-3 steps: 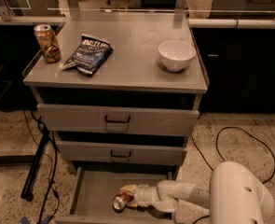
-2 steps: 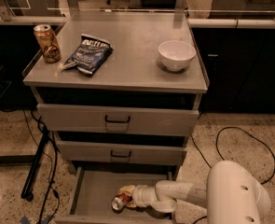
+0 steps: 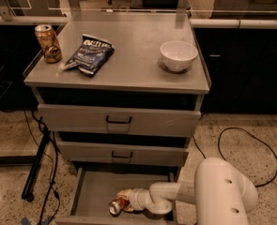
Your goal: Place coke can into bottom drawer
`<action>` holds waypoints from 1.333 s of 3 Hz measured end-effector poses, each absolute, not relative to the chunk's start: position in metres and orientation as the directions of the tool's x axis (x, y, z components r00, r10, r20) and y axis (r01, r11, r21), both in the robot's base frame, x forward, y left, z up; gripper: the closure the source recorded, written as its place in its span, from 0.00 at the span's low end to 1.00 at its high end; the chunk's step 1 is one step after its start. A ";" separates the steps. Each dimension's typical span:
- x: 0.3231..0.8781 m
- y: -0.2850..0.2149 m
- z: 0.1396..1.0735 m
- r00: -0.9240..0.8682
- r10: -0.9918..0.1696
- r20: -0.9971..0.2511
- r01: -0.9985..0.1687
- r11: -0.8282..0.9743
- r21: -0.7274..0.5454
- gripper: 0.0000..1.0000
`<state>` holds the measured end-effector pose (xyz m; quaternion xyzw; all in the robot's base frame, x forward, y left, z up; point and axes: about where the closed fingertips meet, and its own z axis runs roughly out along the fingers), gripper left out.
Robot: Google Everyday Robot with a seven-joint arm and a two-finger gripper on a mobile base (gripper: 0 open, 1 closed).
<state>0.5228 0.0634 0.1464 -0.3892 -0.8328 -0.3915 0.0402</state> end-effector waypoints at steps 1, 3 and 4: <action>0.521 0.067 0.135 -0.684 0.626 0.375 0.693 0.396 0.603 1.00; 0.523 0.069 0.128 -0.668 0.652 0.358 0.700 0.388 0.600 1.00; 0.529 0.060 0.142 -0.654 0.688 0.316 0.684 0.358 0.636 1.00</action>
Offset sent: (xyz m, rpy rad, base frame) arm 0.0001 0.0051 -0.0226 -0.0428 0.0217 -0.0241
